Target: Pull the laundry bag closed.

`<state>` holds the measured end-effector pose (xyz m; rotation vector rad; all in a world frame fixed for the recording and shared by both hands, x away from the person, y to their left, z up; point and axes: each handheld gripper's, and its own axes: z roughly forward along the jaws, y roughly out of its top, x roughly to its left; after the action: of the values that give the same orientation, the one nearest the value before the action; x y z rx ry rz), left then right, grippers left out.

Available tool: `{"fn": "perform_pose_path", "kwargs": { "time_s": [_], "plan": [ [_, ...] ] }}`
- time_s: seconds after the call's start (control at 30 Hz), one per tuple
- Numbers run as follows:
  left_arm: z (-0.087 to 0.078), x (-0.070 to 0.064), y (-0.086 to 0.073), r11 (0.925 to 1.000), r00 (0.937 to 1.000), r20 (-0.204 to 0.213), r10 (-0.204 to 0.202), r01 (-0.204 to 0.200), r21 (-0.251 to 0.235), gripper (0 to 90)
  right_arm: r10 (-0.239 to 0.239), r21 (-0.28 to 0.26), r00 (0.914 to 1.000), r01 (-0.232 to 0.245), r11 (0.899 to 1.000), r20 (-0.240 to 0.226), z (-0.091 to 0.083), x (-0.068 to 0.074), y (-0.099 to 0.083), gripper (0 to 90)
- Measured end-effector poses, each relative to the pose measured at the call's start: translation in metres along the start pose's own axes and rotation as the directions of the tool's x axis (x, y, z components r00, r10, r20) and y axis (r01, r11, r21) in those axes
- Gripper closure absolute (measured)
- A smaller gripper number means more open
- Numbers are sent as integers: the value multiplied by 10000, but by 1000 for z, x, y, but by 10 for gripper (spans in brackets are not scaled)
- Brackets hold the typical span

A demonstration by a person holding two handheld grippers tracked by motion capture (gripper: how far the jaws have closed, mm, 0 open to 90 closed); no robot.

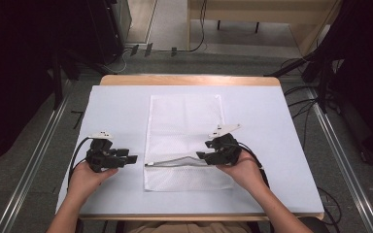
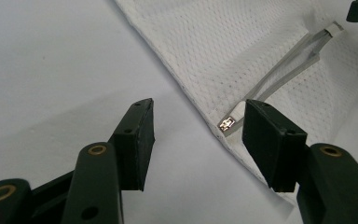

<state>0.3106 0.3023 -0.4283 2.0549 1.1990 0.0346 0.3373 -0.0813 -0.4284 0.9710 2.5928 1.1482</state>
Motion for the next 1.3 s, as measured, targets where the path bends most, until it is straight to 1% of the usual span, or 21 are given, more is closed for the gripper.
{"fn": "perform_pose_path", "kwargs": {
  "time_s": [0.03,0.07,0.1,0.13,0.23,0.27,0.3,0.5,0.6,0.67,0.87,0.9,1.0,1.13,1.2,1.3],
  "plan": [
    [0,1,0,10000,10000,24,-19,19,-15,440,4,27,10000,-4,10000,-29,1,2,1,485],
    [0,1,0,10000,10000,-39,-74,74,33,436,-34,38,10000,34,10000,-64,2,4,3,485],
    [-1,2,0,9999,9999,-56,-121,121,48,435,-160,6,9998,160,9999,-90,4,5,4,486],
    [-2,3,0,9999,9999,-85,-149,150,35,435,-133,54,9998,134,9999,-143,4,8,6,486],
    [-5,4,0,9998,9998,-76,-205,204,-60,435,-313,29,9992,313,9995,-252,8,13,10,493],
    [-5,4,0,9998,9997,-91,-211,210,-73,435,-234,79,9993,236,9997,-276,9,15,11,495],
    [-5,4,1,9997,9997,-94,-203,202,-110,434,-349,14,9989,350,9994,-304,11,16,12,496],
    [-4,2,1,10000,9999,-78,-81,81,6,432,-509,114,9971,516,9986,-560,19,24,18,507],
    [-4,1,0,10000,10000,-27,-69,69,-34,436,-375,91,9957,384,9992,-849,23,26,21,514],
    [-5,2,0,9999,9999,-25,-101,101,-18,433,-490,120,9949,503,9987,-879,26,28,24,520],
    [-5,3,0,9999,9999,-31,-149,149,24,432,-599,242,9934,625,9978,-981,35,35,28,530],
    [-4,3,0,9999,9999,-44,-159,159,22,432,-694,246,9925,722,9971,-1001,37,36,29,532],
    [-5,4,0,9998,9998,-54,-181,181,-9,433,-756,294,9913,792,9964,-1079,41,40,30,536],
    [-5,5,-1,9999,9999,-76,-111,111,-3,432,-829,336,9892,876,9956,-1212,45,45,32,545],
    [-5,5,-2,9998,9998,-93,-176,176,-12,431,-880,405,9883,936,9948,-1246,48,47,34,553],
    [-6,6,-2,9998,9998,-82,-205,204,-69,431,-792,368,9871,851,9957,-1389,50,51,37,571]
  ]
}}
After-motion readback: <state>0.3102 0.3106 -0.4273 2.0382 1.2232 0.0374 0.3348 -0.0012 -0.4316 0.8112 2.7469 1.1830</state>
